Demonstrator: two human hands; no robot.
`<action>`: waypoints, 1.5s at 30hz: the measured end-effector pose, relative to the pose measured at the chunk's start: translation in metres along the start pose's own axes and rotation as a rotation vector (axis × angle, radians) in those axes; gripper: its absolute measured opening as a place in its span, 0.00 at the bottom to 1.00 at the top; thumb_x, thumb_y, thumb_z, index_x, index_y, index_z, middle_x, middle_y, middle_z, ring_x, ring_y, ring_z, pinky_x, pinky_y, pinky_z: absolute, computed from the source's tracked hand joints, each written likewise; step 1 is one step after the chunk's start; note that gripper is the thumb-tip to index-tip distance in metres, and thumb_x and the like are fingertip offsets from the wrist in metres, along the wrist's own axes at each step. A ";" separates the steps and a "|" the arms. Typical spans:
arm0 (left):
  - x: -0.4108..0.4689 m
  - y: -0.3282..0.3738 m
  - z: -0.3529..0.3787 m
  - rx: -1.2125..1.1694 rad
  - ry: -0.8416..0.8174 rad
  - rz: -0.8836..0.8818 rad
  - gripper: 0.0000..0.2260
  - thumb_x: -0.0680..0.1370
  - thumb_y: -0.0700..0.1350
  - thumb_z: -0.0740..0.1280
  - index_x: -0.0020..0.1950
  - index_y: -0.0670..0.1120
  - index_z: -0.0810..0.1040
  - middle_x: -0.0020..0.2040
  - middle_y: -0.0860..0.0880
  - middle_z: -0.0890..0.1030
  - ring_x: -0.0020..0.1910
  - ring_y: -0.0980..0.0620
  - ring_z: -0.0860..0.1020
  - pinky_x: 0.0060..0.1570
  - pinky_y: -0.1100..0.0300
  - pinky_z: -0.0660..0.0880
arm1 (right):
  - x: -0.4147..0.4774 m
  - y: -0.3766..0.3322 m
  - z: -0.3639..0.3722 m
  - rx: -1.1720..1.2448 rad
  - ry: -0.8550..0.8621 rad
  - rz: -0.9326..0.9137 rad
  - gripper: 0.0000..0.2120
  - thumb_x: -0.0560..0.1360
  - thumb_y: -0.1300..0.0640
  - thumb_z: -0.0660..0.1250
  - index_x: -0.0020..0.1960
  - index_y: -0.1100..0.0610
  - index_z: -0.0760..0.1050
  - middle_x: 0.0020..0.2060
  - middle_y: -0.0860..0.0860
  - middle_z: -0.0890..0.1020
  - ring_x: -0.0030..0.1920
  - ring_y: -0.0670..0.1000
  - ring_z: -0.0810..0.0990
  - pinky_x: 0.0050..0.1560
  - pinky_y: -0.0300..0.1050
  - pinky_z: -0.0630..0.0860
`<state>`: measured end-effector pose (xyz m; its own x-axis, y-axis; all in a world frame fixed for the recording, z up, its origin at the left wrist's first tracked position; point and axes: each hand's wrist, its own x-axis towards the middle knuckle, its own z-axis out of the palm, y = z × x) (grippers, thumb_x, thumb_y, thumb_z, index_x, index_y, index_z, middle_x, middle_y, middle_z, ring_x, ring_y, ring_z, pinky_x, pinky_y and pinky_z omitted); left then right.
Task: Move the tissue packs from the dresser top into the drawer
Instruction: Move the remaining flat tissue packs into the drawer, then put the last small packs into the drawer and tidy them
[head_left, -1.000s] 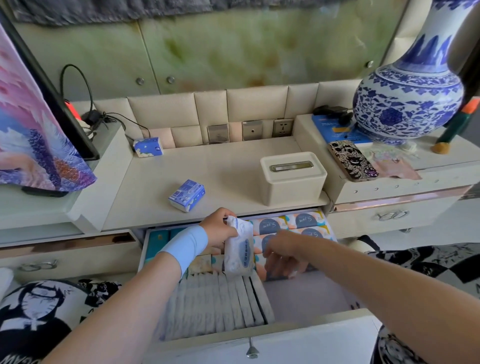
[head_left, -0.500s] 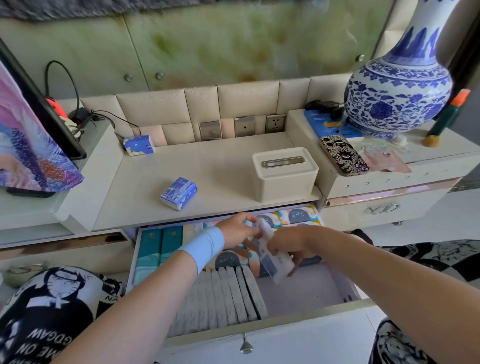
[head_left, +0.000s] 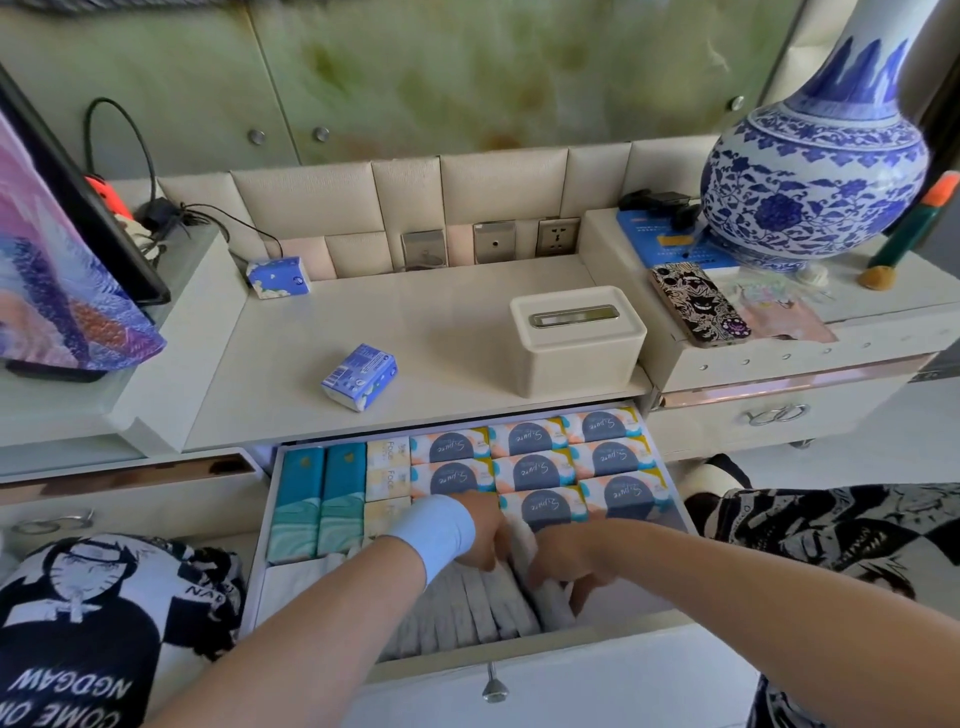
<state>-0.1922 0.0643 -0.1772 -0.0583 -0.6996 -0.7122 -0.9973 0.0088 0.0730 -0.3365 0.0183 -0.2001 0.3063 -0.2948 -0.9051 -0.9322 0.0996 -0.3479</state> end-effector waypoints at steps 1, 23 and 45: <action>-0.002 -0.002 0.000 -0.019 0.014 -0.001 0.15 0.77 0.51 0.67 0.64 0.52 0.80 0.63 0.47 0.77 0.58 0.44 0.77 0.58 0.50 0.76 | 0.002 -0.001 0.005 0.025 -0.052 -0.004 0.25 0.79 0.60 0.65 0.75 0.58 0.63 0.69 0.58 0.69 0.67 0.58 0.71 0.59 0.56 0.79; -0.023 -0.030 0.041 -0.195 0.191 0.042 0.41 0.69 0.42 0.77 0.77 0.54 0.59 0.75 0.49 0.60 0.74 0.46 0.60 0.70 0.51 0.65 | 0.004 -0.007 0.022 0.176 -0.090 0.000 0.15 0.83 0.55 0.54 0.68 0.56 0.69 0.57 0.56 0.79 0.52 0.59 0.84 0.53 0.54 0.82; -0.044 -0.116 -0.035 -0.547 0.666 -0.233 0.21 0.76 0.47 0.69 0.69 0.54 0.72 0.66 0.49 0.73 0.66 0.48 0.69 0.65 0.53 0.69 | -0.017 -0.108 -0.039 -0.283 0.500 -0.451 0.13 0.77 0.60 0.61 0.57 0.58 0.80 0.48 0.57 0.84 0.43 0.56 0.85 0.45 0.51 0.83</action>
<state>-0.0721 0.0695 -0.1299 0.3513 -0.9125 -0.2095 -0.8099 -0.4085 0.4210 -0.2489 -0.0243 -0.1378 0.6109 -0.6545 -0.4454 -0.7709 -0.3638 -0.5228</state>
